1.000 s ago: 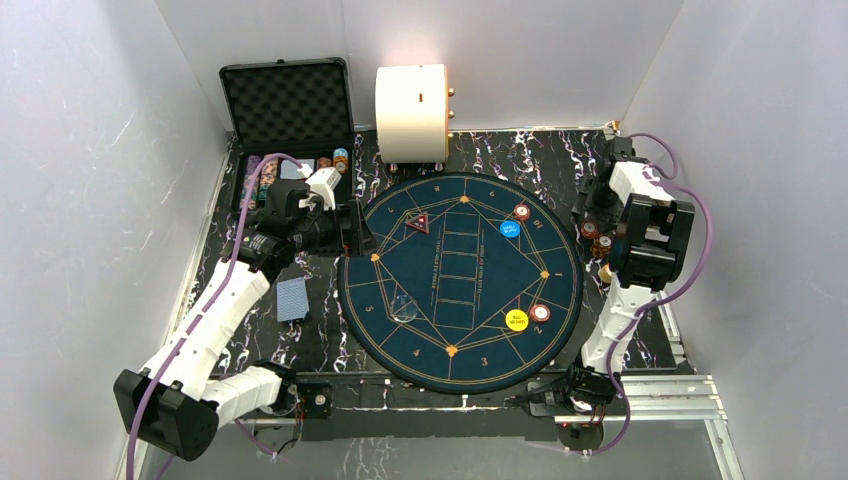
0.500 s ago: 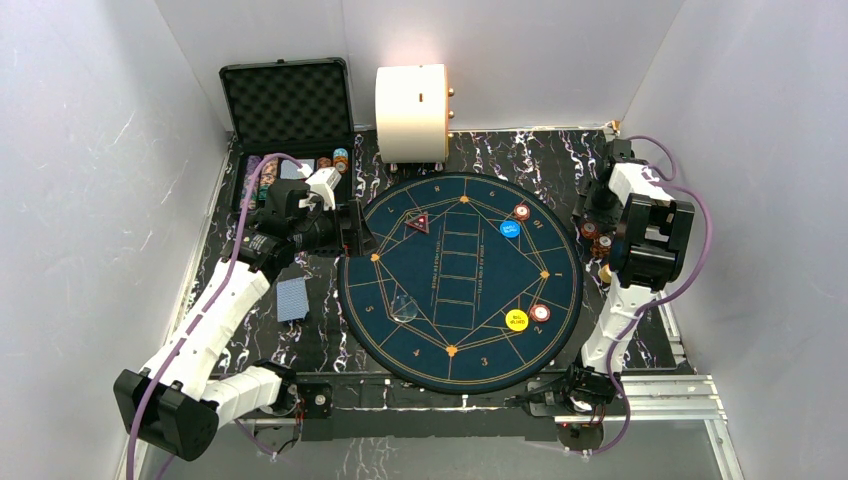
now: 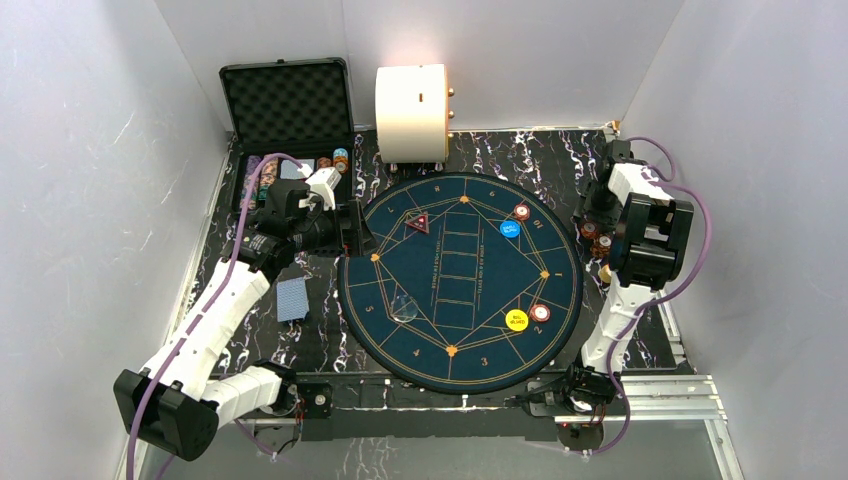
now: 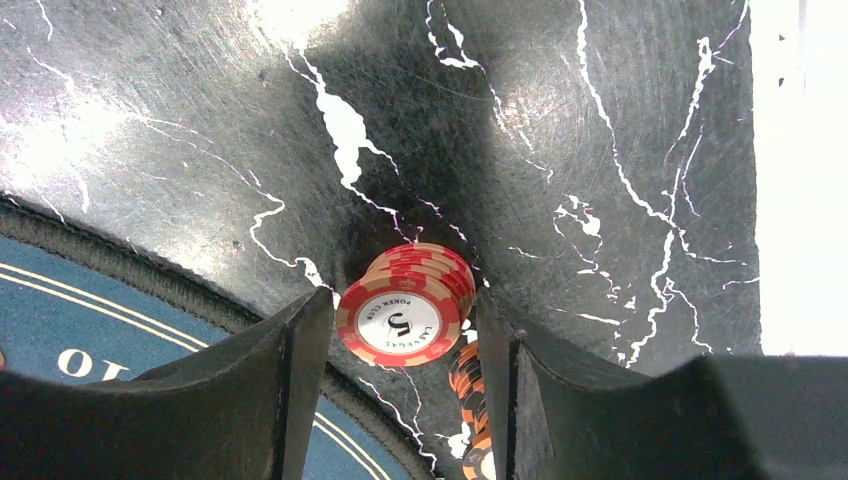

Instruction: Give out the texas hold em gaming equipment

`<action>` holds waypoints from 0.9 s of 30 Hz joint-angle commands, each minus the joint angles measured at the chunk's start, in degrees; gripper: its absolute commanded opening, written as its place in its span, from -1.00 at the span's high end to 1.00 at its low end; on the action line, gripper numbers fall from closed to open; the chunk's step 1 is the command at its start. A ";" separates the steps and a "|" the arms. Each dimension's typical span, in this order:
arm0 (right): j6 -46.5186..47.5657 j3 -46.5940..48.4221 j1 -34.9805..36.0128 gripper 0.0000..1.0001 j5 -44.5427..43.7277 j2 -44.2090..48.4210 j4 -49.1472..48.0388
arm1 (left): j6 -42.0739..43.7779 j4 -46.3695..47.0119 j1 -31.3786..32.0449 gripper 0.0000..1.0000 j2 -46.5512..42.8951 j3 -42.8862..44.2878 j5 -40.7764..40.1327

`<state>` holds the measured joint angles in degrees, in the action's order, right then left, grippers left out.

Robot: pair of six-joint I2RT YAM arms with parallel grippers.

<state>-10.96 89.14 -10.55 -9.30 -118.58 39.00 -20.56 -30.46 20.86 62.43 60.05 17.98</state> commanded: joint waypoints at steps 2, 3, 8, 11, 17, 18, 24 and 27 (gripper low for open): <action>-0.18 0.29 -0.27 -0.24 -0.82 -0.40 0.20 | 0.61 -0.62 0.24 -0.97 -1.06 0.68 0.22; -0.14 0.25 -0.26 -0.21 -0.84 -0.41 0.20 | 0.61 -0.64 0.23 -0.97 -1.06 0.68 0.22; -0.18 -0.46 -0.26 -0.12 -1.04 0.68 -0.32 | 0.69 -0.74 0.25 -0.97 -1.17 0.69 0.13; -0.27 -0.38 -0.26 -0.04 -1.31 0.94 -0.17 | 0.61 -0.73 0.30 -0.97 -1.17 0.59 0.11; -0.29 -0.42 -0.31 0.09 -1.87 1.83 -0.07 | 0.61 -0.74 0.32 -0.97 -1.17 0.70 0.16; -0.32 -0.38 -0.27 0.10 -1.87 2.21 -0.07 | 0.56 -0.74 0.32 -0.97 -1.20 0.68 0.21; -0.57 0.40 -0.27 0.22 -1.87 3.93 0.45 | 0.43 -0.70 0.32 -0.97 -1.16 0.77 0.19; -0.71 0.65 -0.23 0.25 -1.95 5.07 0.66 | 0.43 -0.74 0.32 -0.97 -1.03 0.77 0.00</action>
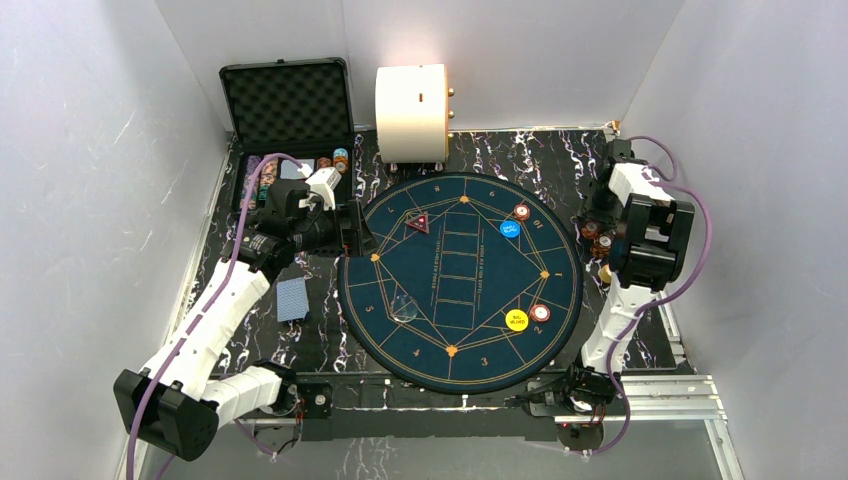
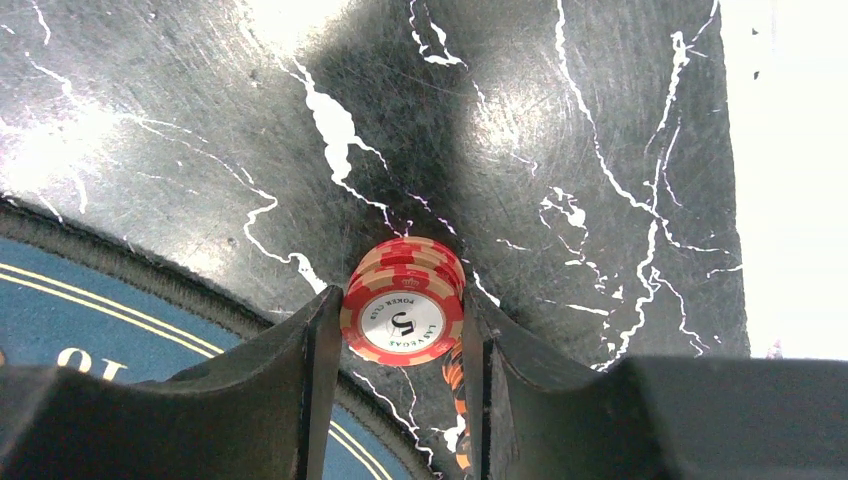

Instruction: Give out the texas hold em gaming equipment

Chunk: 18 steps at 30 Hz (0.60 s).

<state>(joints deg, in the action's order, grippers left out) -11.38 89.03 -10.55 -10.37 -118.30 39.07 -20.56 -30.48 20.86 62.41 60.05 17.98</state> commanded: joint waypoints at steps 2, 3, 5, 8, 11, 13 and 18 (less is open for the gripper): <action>-0.31 1.02 -0.11 0.26 -0.88 5.76 0.98 | 0.43 -0.72 0.32 -0.97 -0.87 0.90 -0.29; -0.31 1.10 0.09 0.27 -1.06 6.23 1.07 | 0.43 -0.68 0.32 -0.97 -0.76 1.02 -0.46; -0.31 1.22 0.72 0.27 -1.18 7.10 1.29 | 0.35 -0.80 0.32 -0.97 -0.65 1.24 -0.69; -2.06 2.58 6.50 0.28 -1.45 8.87 5.78 | -0.12 -2.17 0.23 -0.97 -0.33 3.21 -2.61; -8.31 0.36 27.87 0.29 -0.28 12.56 10.09 | 1.20 -6.61 0.23 -0.97 -1.44 5.56 -9.78; -11.97 0.20 40.23 0.29 -0.60 13.08 11.82 | 3.17 -9.58 -1.36 -0.97 -2.35 4.51 -19.05; -20.66 6.36 70.38 0.30 -0.53 7.07 14.98 | 1.24 -11.35 -18.26 -0.97 -5.87 3.54 -18.15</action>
<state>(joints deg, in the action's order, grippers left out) -24.38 89.54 46.54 -10.09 -108.71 49.01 -18.94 -39.86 10.94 60.14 63.48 1.02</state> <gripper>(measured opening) 0.513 0.983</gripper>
